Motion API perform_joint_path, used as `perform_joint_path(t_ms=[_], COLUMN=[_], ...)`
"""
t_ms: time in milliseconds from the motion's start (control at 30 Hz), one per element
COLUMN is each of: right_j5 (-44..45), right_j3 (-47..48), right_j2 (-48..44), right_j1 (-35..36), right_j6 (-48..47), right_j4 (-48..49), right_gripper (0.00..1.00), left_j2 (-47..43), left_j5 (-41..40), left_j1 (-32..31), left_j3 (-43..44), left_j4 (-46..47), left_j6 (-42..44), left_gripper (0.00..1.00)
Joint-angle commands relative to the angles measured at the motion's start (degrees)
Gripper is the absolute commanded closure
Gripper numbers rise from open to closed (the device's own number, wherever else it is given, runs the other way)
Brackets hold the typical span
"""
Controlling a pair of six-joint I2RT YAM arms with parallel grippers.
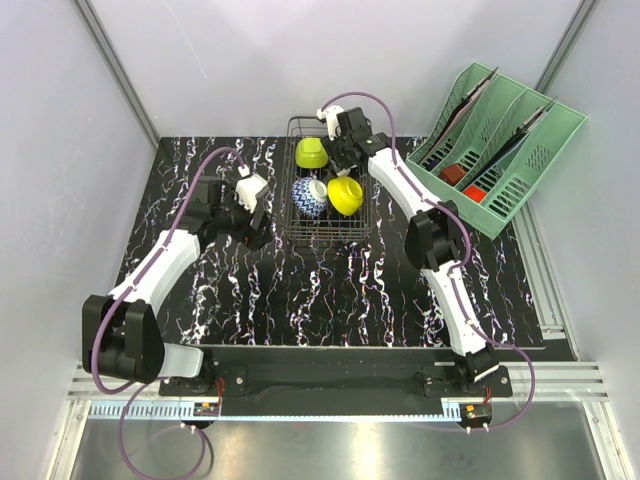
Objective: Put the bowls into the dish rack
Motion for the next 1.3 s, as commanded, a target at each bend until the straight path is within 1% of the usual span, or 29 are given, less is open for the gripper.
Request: perform_joint_path(t_ms=[0,233,533,633,733,767,800,867,900,933,1000,1033,1133,1200,1267], right_j5=[2.6,3.8,5.6,6.2,6.7,6.7,6.7,6.6,6.5,6.4,6.4,6.3,6.4,6.5,6.5], right_j3=[1.0,0.3,0.9,0.9,0.8,0.8,0.8,0.8,0.8,0.8,0.8,0.8,0.8,0.8,0.7], right_j2=[-0.3,0.8,3.7,4.4,4.7,4.7,4.7,4.9,4.9,4.9,4.9,5.0,5.1,5.1,5.2], right_j1=[1.1,3.0,3.6,3.9,4.0,4.1,4.2,4.3,4.3,4.3,4.5,4.6,4.7,4.8,5.0], right_j6=[-2.3,-3.2,-3.0,-3.0,-3.0,-3.0,-3.3,-3.4,-3.5,-3.5,-3.7,-3.7,-3.7,-3.8,-3.8], right_j4=[3.9,3.6,3.7,3.7,3.8,3.8,3.8,3.8,3.8,3.8,3.8,3.8,3.8,3.8,3.8], right_gripper=[1.0,1.0,1.0,0.97,0.87,0.8,0.71,0.62,0.49,0.43,0.33,0.26,0.16,0.13,0.12], left_j2=[-0.4,-1.2,-2.6,-2.7,-2.7,-2.7,-2.7,-2.6,-2.7,-2.7,-2.6,-2.5,-2.6,-2.5,-2.5], left_j5=[-0.9,0.3,0.6,0.9,1.2,1.3,1.3,1.3,1.3,1.3,1.3,1.3,1.5,1.6,1.8], left_j1=[-0.1,-0.1,0.0,0.0,0.2,0.2,0.3,0.3,0.4,0.5,0.6,0.6,0.9,0.8,1.0], left_j3=[0.7,-0.1,-2.2,-2.3,-2.5,-2.5,-2.5,-2.5,-2.4,-2.4,-2.4,-2.4,-2.5,-2.5,-2.5], left_j4=[1.3,2.4,2.7,2.8,3.2,3.1,3.4,3.3,3.5,3.4,3.4,3.5,3.7,3.8,3.9], left_j6=[1.2,0.4,1.0,1.1,1.0,0.9,0.9,0.9,0.8,0.8,1.0,0.9,0.8,0.8,0.8], left_gripper=[0.01,0.01,0.01,0.01,0.01,0.01,0.01,0.01,0.01,0.01,0.01,0.01,0.01,0.01,0.01])
